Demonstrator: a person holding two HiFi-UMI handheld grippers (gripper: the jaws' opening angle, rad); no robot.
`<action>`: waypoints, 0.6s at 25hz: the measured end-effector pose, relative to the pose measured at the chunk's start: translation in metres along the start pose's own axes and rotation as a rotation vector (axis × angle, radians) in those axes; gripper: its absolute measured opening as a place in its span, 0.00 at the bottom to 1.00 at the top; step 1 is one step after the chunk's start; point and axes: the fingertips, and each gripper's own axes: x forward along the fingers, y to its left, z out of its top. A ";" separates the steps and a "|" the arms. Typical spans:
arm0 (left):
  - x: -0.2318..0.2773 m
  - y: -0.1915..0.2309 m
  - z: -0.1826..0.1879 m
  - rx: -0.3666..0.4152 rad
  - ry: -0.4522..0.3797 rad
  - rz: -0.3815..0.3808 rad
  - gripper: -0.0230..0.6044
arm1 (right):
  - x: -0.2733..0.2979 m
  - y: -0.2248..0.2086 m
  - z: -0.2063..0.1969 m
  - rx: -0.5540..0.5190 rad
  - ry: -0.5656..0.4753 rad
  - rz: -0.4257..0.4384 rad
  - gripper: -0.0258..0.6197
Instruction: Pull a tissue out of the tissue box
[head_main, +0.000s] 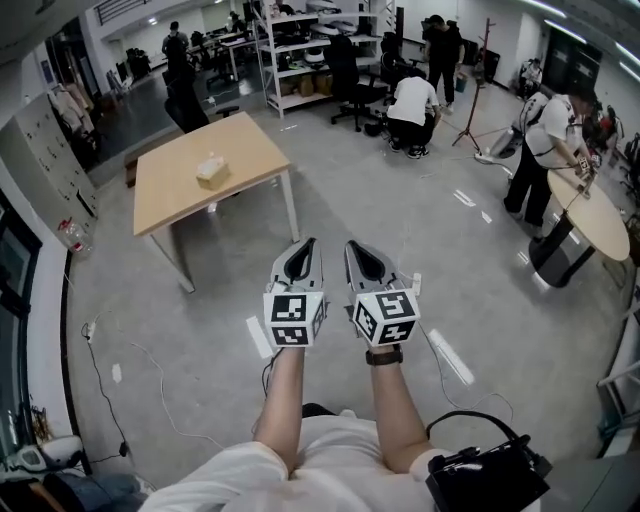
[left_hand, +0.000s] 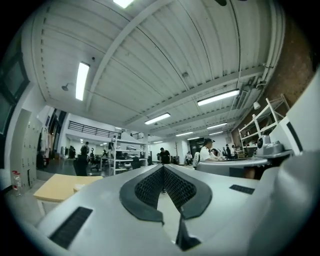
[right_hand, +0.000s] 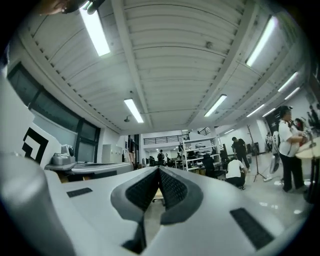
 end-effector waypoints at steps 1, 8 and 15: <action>0.012 -0.010 -0.006 -0.005 0.008 -0.036 0.04 | 0.001 -0.016 -0.005 0.015 -0.002 -0.021 0.04; 0.084 -0.030 -0.021 -0.076 0.004 -0.152 0.04 | 0.032 -0.089 -0.028 0.012 0.053 -0.103 0.04; 0.180 0.015 -0.054 -0.126 0.026 -0.120 0.04 | 0.116 -0.137 -0.044 -0.033 0.081 -0.118 0.04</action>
